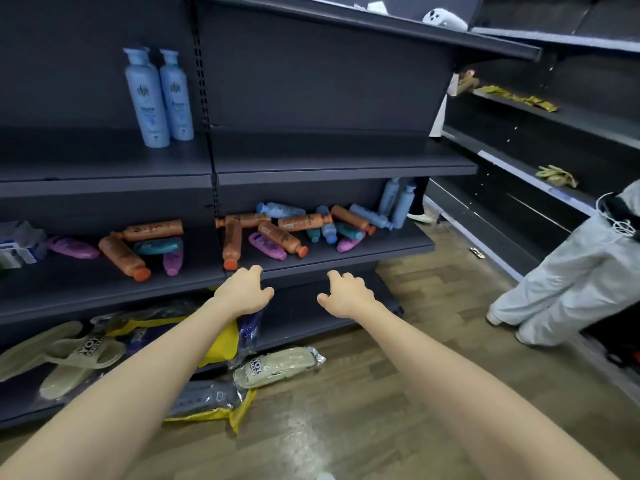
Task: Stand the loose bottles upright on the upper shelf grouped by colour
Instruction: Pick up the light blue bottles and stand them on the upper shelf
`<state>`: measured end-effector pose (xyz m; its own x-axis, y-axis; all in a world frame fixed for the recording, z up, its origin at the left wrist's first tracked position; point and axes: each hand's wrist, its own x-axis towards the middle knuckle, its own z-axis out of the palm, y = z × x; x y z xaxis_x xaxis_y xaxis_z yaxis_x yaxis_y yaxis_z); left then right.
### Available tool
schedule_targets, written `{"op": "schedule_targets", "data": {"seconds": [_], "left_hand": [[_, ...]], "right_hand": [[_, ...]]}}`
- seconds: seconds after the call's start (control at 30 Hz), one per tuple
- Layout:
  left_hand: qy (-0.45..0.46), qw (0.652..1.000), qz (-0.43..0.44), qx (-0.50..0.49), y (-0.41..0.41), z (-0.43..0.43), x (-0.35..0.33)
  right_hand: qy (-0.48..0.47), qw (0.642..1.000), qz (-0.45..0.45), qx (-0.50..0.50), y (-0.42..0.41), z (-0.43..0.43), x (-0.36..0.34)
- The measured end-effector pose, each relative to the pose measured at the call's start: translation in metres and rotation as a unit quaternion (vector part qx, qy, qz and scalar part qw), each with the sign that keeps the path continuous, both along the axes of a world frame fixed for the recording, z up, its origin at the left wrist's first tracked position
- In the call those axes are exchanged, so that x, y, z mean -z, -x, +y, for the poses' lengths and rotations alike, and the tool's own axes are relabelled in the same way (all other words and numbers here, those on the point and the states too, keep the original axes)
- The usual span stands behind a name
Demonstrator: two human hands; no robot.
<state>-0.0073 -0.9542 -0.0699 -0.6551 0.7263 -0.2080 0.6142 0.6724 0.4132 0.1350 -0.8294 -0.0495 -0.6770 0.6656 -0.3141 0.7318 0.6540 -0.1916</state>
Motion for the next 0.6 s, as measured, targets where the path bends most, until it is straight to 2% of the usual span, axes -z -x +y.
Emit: {"op": "schedule_targets", "data": {"seconds": [0.6], "left_hand": [[0.087, 0.989, 0.046, 0.111, -0.082, 0.19, 0.017]], "right_hand": [[0.032, 0.996, -0.008, 0.081, -0.096, 0.178, 0.018]]}}
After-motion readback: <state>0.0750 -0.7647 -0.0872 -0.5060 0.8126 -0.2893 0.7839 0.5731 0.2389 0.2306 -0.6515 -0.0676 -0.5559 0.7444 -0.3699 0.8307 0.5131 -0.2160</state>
